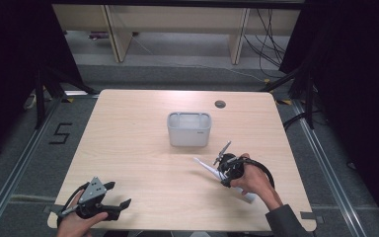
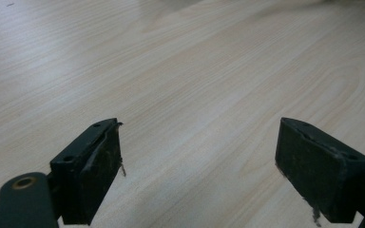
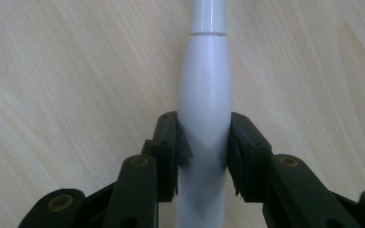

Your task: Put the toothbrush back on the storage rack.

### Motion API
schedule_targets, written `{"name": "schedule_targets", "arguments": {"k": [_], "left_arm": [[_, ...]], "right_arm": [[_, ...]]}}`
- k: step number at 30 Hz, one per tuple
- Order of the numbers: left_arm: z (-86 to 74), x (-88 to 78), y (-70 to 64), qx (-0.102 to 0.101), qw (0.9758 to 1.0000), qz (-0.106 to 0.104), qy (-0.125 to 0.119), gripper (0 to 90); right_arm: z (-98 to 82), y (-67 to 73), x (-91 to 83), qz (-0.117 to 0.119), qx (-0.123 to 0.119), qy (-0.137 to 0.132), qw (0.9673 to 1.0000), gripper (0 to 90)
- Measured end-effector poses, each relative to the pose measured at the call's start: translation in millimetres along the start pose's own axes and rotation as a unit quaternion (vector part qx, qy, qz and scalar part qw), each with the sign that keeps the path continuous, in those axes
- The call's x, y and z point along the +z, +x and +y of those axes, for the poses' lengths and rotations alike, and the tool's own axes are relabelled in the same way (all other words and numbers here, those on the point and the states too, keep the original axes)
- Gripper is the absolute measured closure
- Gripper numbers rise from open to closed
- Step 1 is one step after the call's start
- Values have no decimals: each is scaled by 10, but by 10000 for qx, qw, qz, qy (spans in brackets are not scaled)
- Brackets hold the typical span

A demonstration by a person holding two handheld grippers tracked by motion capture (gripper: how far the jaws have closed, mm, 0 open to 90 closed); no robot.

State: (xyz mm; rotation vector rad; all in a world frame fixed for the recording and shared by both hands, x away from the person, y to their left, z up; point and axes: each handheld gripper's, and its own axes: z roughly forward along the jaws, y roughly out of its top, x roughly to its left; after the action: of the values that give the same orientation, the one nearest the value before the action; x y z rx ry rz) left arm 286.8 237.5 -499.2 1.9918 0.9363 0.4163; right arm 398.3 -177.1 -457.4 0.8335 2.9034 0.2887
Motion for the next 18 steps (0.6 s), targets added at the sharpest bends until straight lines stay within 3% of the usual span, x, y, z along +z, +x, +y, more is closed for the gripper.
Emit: {"name": "schedule_targets", "arguments": {"k": [2,8,10,13,14,16,17,18], "left_arm": [[0,-3,5,26,10000,7,28,149],[-2,-3,6,16,10000,12,26,148],[-3,-2,3,17,10000,-3,34,149],[-2,-2,4,23,10000,0,32,149],[-1,-2,4,20,10000,2,34,149],[-3,0,2,10,10000,4,41,148],[-3,1,1,9,10000,4,48,149],[-4,2,1,7,10000,5,49,148]], "right_arm": [[-4,6,-13,4,79,32,10000,667],[-46,-10,-81,-72,64,-241,9997,667],[-80,-2,-150,-116,198,-417,9989,667],[-109,-18,-220,-182,146,-605,9979,668],[-134,-35,-290,-270,120,-833,9961,668],[-144,-43,-328,-300,133,-951,9949,668],[-155,-38,-367,-296,248,-1055,9937,668],[-168,-50,-440,-295,281,-1287,9909,668]]}}
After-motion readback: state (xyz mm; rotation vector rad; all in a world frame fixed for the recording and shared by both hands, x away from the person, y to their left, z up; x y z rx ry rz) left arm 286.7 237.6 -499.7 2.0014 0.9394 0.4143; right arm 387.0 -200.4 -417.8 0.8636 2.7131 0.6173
